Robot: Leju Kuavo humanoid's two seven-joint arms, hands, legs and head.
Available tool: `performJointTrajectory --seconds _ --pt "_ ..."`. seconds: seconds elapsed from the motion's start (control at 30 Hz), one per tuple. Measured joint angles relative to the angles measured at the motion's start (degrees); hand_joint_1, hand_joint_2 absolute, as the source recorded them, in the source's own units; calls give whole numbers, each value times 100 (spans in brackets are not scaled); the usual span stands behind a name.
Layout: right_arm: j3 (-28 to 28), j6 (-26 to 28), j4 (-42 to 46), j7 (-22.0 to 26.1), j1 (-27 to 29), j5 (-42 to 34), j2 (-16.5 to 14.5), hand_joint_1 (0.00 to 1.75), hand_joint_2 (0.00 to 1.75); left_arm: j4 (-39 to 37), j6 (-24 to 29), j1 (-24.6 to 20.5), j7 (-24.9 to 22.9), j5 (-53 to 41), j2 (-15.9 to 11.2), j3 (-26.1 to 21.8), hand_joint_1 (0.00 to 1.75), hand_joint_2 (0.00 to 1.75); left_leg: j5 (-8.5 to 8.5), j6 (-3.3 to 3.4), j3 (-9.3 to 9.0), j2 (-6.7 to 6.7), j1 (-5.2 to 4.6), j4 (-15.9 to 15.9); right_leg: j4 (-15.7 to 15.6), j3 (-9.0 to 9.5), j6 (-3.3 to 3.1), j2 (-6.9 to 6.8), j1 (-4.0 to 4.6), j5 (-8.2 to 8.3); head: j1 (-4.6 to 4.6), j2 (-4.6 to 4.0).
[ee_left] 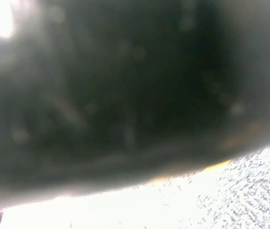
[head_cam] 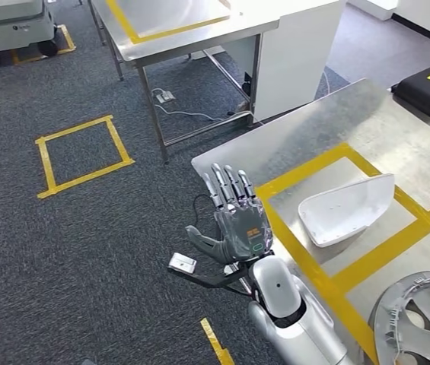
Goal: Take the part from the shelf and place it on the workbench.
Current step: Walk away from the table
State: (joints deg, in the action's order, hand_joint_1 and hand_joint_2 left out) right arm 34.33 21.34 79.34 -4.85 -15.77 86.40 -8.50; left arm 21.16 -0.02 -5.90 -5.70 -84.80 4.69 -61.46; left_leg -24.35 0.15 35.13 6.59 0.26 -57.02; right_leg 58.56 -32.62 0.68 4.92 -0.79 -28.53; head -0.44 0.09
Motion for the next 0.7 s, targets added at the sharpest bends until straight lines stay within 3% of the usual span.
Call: performJointTrajectory --seconds 0.03,0.1,0.17,0.23,0.3,0.33,0.4,0.47,0.53,0.6,0.63,0.7 --pt "3 1 0 0 2 21 0 0 0 0 0 8 -3 0 -2 0 0 0 17 -42 26 64 11 -1 -43 27 -17 32 4 -16 2 0" --pt "12 2 1 -1 2 57 -2 0 0 -2 0 44 -10 0 -2 0 0 0 33 -115 55 118 36 2 -76 64 -73 -89 14 5 1 0" --pt "21 7 2 -2 -3 85 -6 0 0 -6 0 60 -17 0 -1 0 0 0 -115 -170 161 -155 23 -223 -129 115 -149 -248 12 27 -23 0" --pt "24 10 1 -2 8 102 -9 0 0 -9 0 43 -22 0 -3 0 0 0 -458 -212 486 -502 22 -890 -152 140 -206 -432 33 18 -46 0" --pt "26 10 0 -2 28 111 -9 0 0 -11 -1 39 -23 0 -2 -1 0 0 -686 -243 802 -595 46 -1532 -151 143 -228 -616 53 -3 -47 0" --pt "29 10 0 -2 33 116 -9 0 0 -12 -2 49 -24 0 -2 -1 0 0 -654 -251 827 -609 56 -1594 -150 147 -229 -700 59 -12 -46 0" --pt "34 10 0 -2 34 127 -9 0 0 -13 -3 66 -27 0 -8 -2 0 0 -342 -243 539 -688 62 -1099 -149 172 -214 -849 68 -38 -47 0" --pt "36 10 0 -2 27 138 -9 0 0 -13 -4 54 -29 0 -18 -2 0 0 -87 -204 125 -948 27 -364 -141 208 -170 -977 95 -81 -49 0" --pt "37 9 0 -3 15 148 -9 0 0 -14 -4 30 -29 0 -25 -2 0 0 -57 -139 -35 -1089 -24 -54 -135 232 -113 -1098 128 -123 -48 0" --pt "44 8 1 -4 5 155 -9 0 0 -15 -4 33 -30 0 -33 -2 0 0 -62 -72 -33 -977 -44 -29 -139 254 -57 -1209 132 -159 -51 0" --pt "48 8 1 -4 1 158 -10 0 0 -15 -4 47 -32 0 -36 -2 0 0 -58 -44 -40 -910 -36 -16 -94 241 -25 -1148 120 -211 -47 0" --pt "54 16 2 -5 -5 161 -10 0 0 -15 -3 50 -41 0 -37 -2 0 0 -45 16 -59 -789 -7 10 240 89 22 -865 92 -426 -24 0"
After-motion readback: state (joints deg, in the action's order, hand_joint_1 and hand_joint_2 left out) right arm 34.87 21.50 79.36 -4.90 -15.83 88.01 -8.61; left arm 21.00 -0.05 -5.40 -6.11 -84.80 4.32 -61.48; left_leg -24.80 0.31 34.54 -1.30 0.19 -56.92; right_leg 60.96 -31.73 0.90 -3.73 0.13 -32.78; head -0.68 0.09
